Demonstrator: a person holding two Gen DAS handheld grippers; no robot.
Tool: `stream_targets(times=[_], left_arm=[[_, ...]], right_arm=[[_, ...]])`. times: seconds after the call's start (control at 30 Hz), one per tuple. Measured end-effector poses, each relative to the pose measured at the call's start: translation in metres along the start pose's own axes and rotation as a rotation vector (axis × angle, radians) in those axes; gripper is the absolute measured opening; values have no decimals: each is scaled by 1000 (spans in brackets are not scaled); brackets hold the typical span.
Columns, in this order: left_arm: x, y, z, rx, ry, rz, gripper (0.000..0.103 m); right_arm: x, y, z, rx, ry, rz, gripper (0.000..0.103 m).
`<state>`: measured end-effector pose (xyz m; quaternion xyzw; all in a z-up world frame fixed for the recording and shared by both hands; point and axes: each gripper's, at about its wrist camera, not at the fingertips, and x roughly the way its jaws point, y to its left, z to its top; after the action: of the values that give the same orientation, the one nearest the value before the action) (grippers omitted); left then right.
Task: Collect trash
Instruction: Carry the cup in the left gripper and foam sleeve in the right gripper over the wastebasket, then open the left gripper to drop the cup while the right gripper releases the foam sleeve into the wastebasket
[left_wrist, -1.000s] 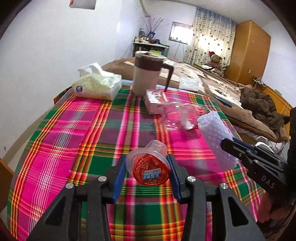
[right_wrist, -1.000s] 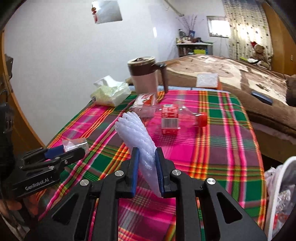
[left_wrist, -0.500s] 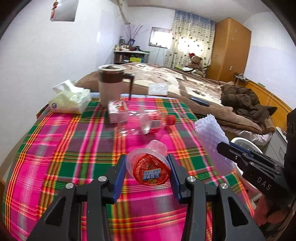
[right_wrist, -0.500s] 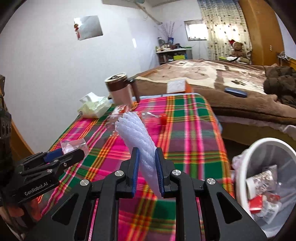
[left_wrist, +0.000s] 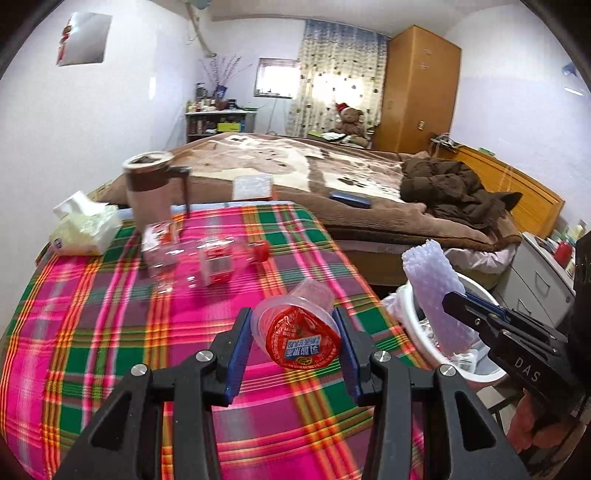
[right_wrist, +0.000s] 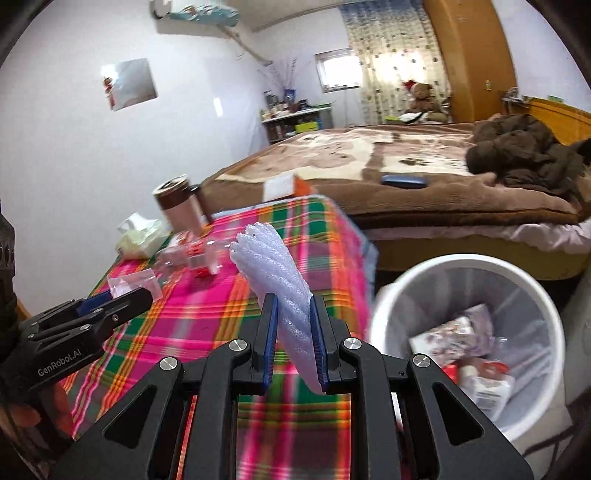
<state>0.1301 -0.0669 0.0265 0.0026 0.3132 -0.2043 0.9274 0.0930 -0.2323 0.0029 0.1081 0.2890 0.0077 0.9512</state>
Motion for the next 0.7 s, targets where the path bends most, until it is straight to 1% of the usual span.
stream_targets(times=[0.17, 0.43, 0.7], left_arm=[[11, -31, 6, 44, 4, -50, 45], [29, -82, 10, 110, 21, -129, 45], [47, -126, 12, 167, 38, -198, 45]], right_arm=[[-9, -29, 1, 46, -23, -80, 18], [-18, -64, 1, 96, -43, -192, 18], [-22, -87, -5, 128, -28, -267, 18]])
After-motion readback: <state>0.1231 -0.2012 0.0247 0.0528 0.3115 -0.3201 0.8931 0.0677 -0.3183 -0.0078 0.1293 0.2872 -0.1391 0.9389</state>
